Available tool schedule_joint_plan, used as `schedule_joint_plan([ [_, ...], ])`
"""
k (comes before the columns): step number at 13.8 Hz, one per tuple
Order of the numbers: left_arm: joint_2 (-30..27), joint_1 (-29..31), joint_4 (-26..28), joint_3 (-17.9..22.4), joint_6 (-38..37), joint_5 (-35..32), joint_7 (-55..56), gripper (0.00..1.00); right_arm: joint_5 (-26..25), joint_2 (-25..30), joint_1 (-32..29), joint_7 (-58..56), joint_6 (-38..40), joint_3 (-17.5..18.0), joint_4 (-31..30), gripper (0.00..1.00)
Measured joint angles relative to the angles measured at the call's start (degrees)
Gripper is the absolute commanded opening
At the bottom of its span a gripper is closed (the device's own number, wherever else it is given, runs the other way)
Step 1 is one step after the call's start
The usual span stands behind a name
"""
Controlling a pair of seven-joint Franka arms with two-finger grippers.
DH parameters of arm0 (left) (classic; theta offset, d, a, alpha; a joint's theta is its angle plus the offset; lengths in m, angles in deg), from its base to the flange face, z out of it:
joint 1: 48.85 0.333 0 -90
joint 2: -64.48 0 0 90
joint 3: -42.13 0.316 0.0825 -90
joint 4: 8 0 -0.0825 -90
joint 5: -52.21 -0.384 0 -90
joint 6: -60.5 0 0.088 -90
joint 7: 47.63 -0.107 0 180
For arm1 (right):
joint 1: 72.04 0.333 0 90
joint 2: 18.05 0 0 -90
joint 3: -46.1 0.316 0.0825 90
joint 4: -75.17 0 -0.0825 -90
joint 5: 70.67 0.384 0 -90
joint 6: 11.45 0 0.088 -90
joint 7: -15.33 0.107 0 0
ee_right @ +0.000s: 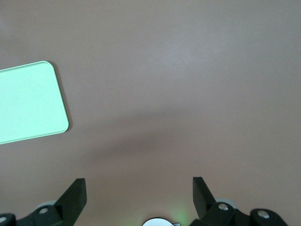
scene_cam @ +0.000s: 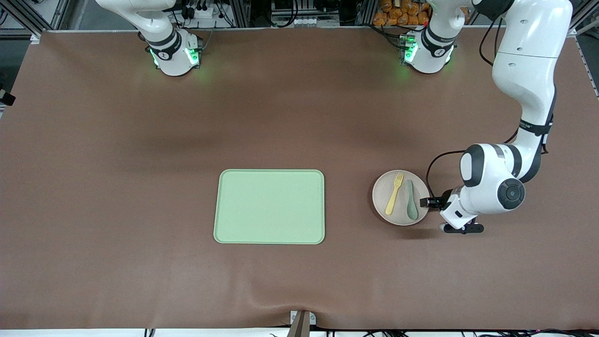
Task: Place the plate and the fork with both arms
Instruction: 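Lower the open left gripper onto the plate rim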
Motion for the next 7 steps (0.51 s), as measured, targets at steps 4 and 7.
schedule_joint_plan([
  [4,0.6,0.0,0.3,-0.5,0.3,0.6,-2.3,0.52,0.0,0.0,0.0,0.0,0.0,0.0,0.0,1.00],
  [7,0.8,0.0,0.4,-0.6,0.4,0.7,-2.5,0.42,0.0,0.0,0.0,0.0,0.0,0.0,0.0,1.00],
])
